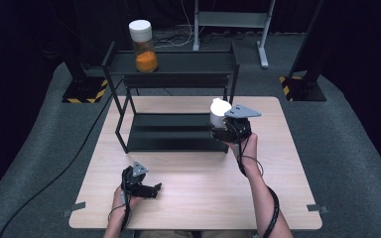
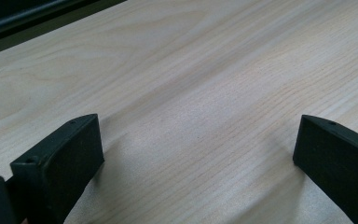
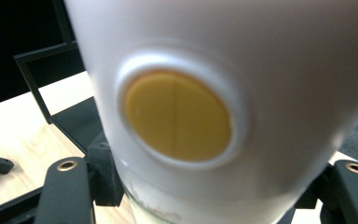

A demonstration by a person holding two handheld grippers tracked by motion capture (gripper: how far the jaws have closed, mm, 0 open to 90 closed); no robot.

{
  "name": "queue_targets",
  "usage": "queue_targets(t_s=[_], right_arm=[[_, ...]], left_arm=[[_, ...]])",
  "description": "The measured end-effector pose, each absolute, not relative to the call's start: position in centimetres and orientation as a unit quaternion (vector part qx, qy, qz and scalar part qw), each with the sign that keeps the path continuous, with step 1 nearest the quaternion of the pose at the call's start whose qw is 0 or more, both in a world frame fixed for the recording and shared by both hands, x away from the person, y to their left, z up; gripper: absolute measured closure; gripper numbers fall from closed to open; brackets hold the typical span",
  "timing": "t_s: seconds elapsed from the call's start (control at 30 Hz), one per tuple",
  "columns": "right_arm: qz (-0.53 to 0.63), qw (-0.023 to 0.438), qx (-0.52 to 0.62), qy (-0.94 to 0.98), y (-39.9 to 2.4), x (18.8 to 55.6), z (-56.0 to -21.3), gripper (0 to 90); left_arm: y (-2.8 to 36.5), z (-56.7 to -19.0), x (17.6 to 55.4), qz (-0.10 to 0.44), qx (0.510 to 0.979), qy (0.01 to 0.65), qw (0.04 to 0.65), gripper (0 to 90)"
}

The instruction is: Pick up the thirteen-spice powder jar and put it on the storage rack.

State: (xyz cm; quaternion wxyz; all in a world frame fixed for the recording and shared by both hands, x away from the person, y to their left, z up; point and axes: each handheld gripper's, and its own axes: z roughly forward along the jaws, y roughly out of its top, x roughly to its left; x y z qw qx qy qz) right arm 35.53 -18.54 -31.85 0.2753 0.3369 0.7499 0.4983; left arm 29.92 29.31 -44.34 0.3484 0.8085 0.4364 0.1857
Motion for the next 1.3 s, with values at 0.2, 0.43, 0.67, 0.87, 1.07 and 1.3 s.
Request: queue_targets(t_s=[0.2, 0.43, 0.67, 0.87, 1.07, 1.3], right_arm=[[0.500, 0.276, 0.335, 0.750, -18.5, 35.8, -31.2, 30.0], [0.497, 0.276, 0.334, 0.752, -18.4, 36.3, -30.5, 30.0], [0.499, 0.276, 0.337, 0.749, -18.5, 36.6, -29.7, 30.1], [0.503, 0.278, 0.336, 0.747, -18.6, 36.7, -28.9, 30.1], [0.505, 0.279, 0.332, 0.747, -18.7, 36.7, -28.1, 30.1], [0.511, 0.280, 0.333, 0.742, -18.9, 36.8, -27.4, 30.1]], left_arm=[[29.3, -44.3, 29.9, 0.186, 0.809, 0.436, 0.348, 0.9], [29.3, -44.3, 29.9, 0.186, 0.808, 0.437, 0.349, 0.9], [29.3, -44.3, 29.9, 0.186, 0.808, 0.437, 0.349, 0.9], [29.3, -44.3, 29.9, 0.185, 0.808, 0.437, 0.349, 0.9], [29.3, -44.3, 29.9, 0.186, 0.808, 0.437, 0.349, 0.9], [29.3, -44.3, 29.9, 0.186, 0.809, 0.436, 0.348, 0.9]])
